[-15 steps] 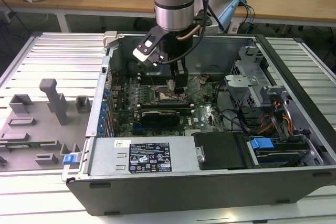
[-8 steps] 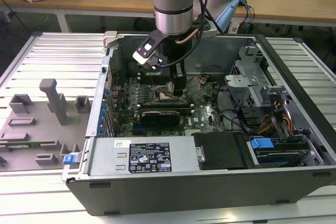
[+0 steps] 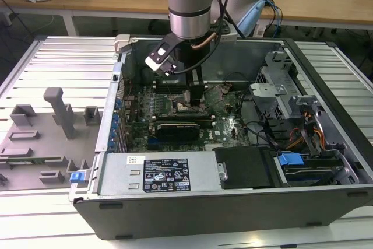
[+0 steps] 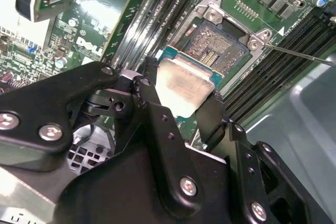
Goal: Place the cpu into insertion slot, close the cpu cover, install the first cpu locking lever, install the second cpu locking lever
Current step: 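Place the cpu into insertion slot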
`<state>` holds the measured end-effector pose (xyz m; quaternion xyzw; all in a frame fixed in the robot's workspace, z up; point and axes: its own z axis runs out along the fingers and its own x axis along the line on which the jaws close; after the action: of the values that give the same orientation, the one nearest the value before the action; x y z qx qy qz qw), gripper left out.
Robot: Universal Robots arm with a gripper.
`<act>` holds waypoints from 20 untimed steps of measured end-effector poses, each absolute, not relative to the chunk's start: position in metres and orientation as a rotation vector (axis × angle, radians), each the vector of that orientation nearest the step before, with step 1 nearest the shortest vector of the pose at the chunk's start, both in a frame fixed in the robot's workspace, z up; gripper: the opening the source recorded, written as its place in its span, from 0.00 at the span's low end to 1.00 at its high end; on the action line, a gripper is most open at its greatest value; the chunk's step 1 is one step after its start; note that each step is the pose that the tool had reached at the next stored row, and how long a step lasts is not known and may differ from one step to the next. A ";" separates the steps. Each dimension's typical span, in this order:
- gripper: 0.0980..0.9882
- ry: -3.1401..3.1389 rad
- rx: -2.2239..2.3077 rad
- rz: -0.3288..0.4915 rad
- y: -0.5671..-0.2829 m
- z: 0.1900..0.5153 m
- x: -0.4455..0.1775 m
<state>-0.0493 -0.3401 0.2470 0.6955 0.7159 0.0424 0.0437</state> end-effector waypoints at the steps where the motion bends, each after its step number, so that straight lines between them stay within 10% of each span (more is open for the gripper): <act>1: 0.50 2.186 2.129 0.129 -0.339 0.246 -0.049; 20: 0.50 2.156 2.158 0.127 -0.322 0.228 -0.055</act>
<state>-0.0552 -0.3224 0.2279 0.7062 0.7054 0.0416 0.0443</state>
